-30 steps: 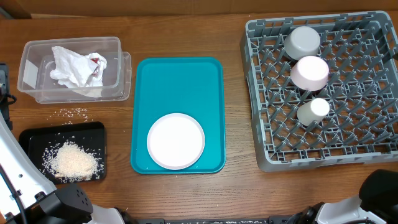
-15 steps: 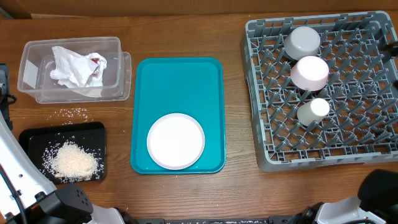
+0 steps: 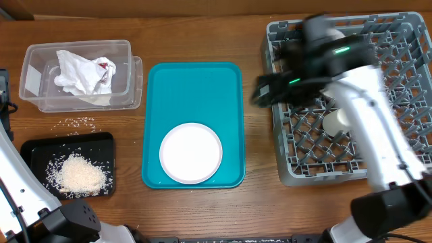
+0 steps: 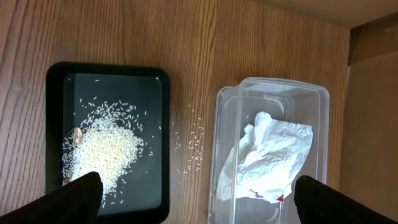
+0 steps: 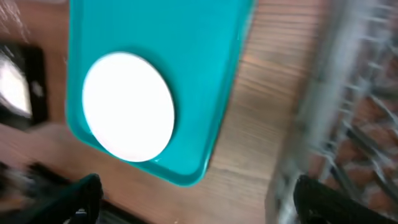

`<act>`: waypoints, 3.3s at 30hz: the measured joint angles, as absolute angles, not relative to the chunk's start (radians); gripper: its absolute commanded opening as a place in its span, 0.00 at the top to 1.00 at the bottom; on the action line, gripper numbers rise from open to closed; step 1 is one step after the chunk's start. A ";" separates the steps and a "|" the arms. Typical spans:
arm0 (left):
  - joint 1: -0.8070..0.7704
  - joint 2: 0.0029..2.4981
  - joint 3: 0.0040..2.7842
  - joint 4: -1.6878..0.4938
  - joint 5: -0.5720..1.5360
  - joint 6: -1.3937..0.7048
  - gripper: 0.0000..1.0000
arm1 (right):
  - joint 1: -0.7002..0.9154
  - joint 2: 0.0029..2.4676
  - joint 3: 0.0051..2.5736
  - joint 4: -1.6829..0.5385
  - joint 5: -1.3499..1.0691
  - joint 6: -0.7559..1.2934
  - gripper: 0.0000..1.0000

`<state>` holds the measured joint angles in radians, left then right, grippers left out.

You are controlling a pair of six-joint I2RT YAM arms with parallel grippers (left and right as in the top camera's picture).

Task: Sort waste into correct bins and load items into the dishwasher
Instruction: 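Move the right gripper to the white plate on the teal tray, then grasp the white plate rim with the right gripper and lift, then lower the plate upright into the back-left of the dish rack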

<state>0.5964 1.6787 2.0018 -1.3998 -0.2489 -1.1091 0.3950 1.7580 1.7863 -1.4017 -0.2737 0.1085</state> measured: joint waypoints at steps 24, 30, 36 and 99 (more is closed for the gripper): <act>0.596 1.679 2.002 -1.400 -0.251 -1.109 0.00 | 0.759 2.057 1.559 -0.923 -0.091 0.179 0.29; 0.596 1.679 2.002 -1.400 -0.251 -1.109 0.00 | 0.752 2.125 1.559 -0.920 -0.072 0.182 0.40; 0.596 1.679 2.002 -1.400 -0.251 -1.109 0.00 | 0.752 2.137 1.559 -0.915 -0.071 0.177 0.71; 0.596 1.679 2.002 -1.400 -0.252 -1.109 0.00 | 0.233 2.270 2.362 -1.336 0.710 0.215 0.96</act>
<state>0.5964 1.6787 2.0018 -1.3998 -0.2516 -1.1091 0.2329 2.2700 2.3619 -1.3357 0.7105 0.2146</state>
